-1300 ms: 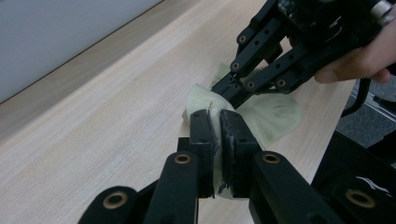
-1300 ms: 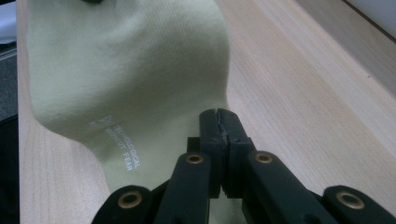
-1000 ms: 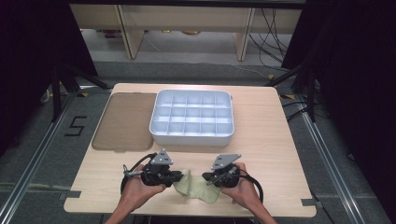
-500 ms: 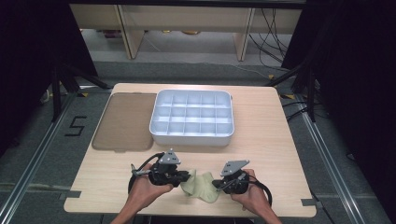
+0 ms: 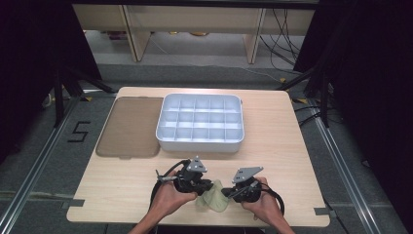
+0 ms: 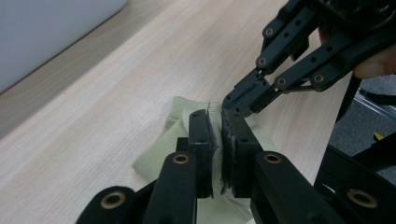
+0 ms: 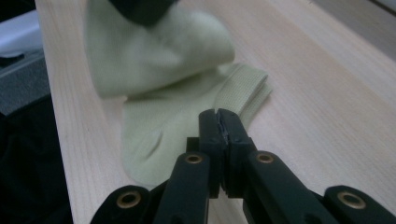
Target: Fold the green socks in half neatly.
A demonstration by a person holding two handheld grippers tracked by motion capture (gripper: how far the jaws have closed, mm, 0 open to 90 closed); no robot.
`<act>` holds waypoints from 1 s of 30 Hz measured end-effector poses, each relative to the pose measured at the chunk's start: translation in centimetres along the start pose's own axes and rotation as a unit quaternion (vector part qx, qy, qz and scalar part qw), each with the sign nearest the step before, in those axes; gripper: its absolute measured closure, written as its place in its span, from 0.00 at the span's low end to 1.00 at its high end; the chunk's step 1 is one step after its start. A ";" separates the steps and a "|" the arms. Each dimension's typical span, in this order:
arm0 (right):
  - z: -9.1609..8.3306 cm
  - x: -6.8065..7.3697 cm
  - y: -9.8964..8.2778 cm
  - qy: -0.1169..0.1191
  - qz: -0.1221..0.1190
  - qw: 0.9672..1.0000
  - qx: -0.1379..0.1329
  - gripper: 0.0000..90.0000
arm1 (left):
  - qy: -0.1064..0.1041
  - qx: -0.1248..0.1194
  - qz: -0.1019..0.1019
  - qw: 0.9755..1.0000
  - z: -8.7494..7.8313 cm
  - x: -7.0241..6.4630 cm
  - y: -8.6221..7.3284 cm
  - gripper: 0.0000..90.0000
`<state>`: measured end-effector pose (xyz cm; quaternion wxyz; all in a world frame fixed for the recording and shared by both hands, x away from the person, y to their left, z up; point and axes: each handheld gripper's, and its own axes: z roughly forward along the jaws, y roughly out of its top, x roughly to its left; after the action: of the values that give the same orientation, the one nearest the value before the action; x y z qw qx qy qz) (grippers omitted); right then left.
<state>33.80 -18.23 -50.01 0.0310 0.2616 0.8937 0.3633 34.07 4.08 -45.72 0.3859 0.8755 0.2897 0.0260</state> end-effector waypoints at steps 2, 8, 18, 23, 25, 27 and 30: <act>-0.4 -0.1 0.0 0.001 0.013 1.000 -0.009 0.99 | 0.000 0.008 0.005 1.000 0.5 -0.2 0.1 0.92; -2.4 -0.8 -0.3 -0.013 0.015 0.999 -0.035 0.99 | -0.001 0.022 0.021 1.000 2.0 -0.8 0.3 0.91; -3.9 -1.5 -1.4 -0.023 0.029 0.998 -0.045 0.98 | -0.029 -0.019 -0.013 0.999 2.9 -1.3 0.5 0.72; -4.5 -1.5 -1.4 -0.029 0.038 0.997 -0.054 0.96 | -0.035 -0.062 -0.020 0.997 1.2 -0.6 1.0 0.60; -4.6 -1.4 -1.4 -0.035 0.038 0.997 -0.064 0.96 | -0.034 -0.075 -0.025 0.996 0.3 -0.3 0.8 0.60; -4.8 -1.3 -1.3 -0.036 0.025 0.997 -0.068 0.96 | -0.029 -0.076 -0.023 0.996 -0.5 0.2 0.5 0.65; -5.2 -0.7 -1.0 -0.034 0.021 0.997 -0.070 0.96 | -0.019 -0.075 -0.019 0.997 -1.5 1.0 -0.8 0.73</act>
<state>32.69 -22.45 -46.97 0.0718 0.2896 0.8590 0.4161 34.05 6.01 -45.42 0.4566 0.8386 0.2963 0.0232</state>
